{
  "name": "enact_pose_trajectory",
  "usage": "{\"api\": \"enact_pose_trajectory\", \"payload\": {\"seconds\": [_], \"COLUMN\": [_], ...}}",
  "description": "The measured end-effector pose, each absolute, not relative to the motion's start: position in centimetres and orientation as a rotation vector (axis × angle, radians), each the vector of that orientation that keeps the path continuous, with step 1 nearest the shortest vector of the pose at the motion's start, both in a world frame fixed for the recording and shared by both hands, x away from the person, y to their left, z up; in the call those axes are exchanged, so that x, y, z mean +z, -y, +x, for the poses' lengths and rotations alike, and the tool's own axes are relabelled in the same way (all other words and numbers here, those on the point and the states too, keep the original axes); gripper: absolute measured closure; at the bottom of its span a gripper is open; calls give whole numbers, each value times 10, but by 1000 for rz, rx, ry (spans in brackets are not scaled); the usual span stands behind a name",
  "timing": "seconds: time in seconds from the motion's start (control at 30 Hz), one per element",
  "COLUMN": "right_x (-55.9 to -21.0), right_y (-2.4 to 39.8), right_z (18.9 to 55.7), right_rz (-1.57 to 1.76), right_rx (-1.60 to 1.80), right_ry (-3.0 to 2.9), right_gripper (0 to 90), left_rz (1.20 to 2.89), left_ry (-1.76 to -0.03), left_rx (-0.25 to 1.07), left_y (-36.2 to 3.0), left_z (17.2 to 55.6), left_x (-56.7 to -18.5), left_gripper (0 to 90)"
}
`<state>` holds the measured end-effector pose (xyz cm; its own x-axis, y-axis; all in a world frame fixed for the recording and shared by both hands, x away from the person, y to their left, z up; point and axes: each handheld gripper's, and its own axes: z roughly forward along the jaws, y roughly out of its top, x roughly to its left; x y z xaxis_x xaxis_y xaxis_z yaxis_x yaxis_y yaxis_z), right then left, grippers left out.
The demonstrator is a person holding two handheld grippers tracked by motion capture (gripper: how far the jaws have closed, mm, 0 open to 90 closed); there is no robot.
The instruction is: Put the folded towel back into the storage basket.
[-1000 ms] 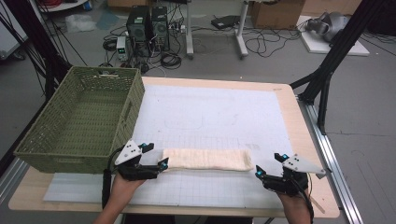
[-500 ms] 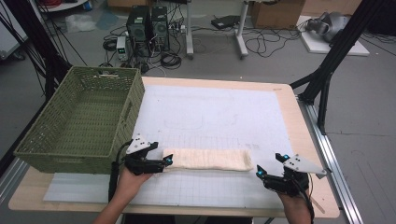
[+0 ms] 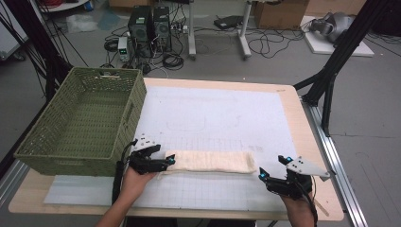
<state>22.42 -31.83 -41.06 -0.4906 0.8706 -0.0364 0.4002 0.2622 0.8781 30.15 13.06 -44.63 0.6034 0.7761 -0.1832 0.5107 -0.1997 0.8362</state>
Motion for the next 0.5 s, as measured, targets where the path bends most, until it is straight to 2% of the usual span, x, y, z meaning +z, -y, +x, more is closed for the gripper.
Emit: {"api": "enact_pose_trajectory", "payload": {"seconds": [0.5], "right_x": [-411], "right_y": [319], "right_z": [224], "right_rz": [1152], "right_rx": [1165], "right_ry": [-2018], "right_gripper": [169], "left_rz": [2020], "left_ry": [-1014], "left_rx": [363], "left_y": [-121], "left_z": [295], "left_x": [-449], "left_gripper": [408]}}
